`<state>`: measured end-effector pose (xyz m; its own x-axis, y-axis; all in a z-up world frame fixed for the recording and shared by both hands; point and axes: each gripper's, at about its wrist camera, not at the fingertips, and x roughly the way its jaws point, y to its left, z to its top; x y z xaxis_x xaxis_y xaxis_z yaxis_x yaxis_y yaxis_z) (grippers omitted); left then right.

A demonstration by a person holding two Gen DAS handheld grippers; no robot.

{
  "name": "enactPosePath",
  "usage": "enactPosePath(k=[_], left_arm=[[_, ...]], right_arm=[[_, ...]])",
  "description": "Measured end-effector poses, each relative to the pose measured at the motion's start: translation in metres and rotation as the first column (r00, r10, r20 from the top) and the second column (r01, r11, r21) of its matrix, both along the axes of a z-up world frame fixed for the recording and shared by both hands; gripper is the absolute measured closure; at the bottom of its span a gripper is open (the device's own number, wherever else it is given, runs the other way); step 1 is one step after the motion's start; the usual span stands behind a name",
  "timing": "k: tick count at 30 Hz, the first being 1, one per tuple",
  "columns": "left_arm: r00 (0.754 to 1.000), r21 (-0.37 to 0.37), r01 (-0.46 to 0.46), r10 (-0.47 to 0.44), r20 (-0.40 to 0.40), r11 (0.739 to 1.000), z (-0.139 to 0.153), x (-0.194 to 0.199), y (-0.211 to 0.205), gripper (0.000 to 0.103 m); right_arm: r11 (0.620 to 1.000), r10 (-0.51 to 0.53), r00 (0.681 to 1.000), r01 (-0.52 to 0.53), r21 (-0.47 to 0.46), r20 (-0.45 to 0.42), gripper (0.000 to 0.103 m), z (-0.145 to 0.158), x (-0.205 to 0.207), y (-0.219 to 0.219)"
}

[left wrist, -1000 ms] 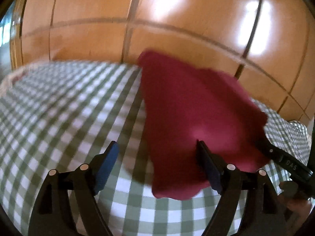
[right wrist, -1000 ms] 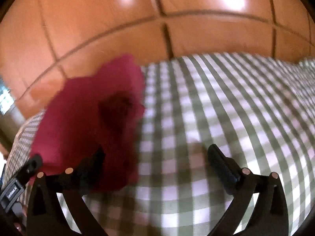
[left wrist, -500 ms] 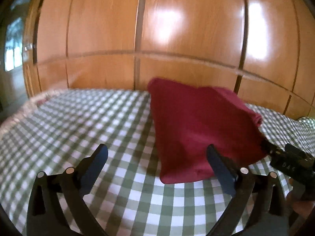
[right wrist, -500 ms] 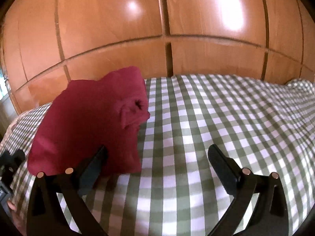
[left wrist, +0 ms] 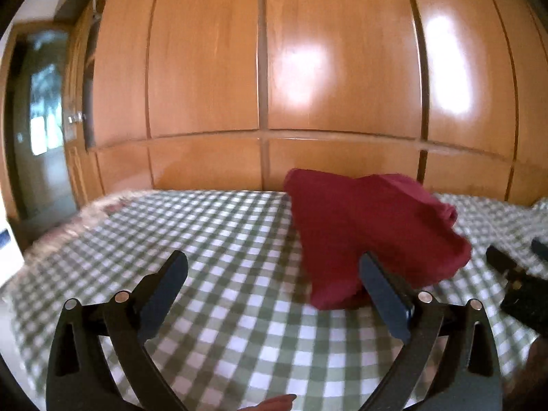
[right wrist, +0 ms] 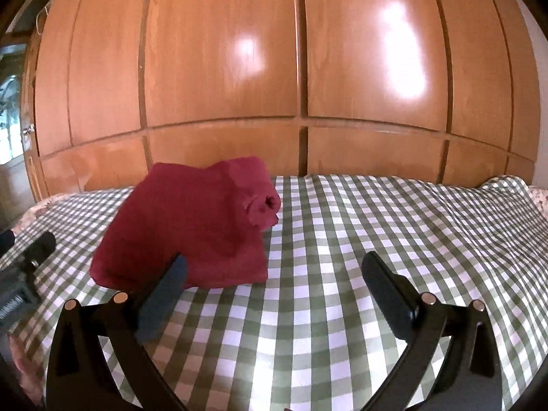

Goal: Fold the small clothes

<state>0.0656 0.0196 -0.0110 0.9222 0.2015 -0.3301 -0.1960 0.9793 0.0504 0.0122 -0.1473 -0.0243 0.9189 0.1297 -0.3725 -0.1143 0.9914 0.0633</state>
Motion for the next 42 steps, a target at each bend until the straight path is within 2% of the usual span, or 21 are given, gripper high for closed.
enactPosePath(k=[5,11,42], left_arm=[[0.999,0.026,0.023,-0.024,0.031,0.999,-0.0011,-0.0069,-0.006,0.004],[1.0,0.006,0.016,-0.017,0.022,1.0,-0.0031,-0.006,-0.0034,0.004],[1.0,0.007,0.023,-0.023,0.011,1.0,-0.0064,-0.0058,-0.0041,0.004]], right_arm=[[0.999,0.025,0.999,-0.024,-0.032,0.03,0.002,0.0008,-0.0059,0.0078],[1.0,0.021,1.0,-0.021,-0.015,0.017,0.002,-0.0013,-0.0036,0.0051],[0.999,0.019,1.0,-0.019,-0.035,-0.002,0.002,-0.0049,0.0001,0.0093]])
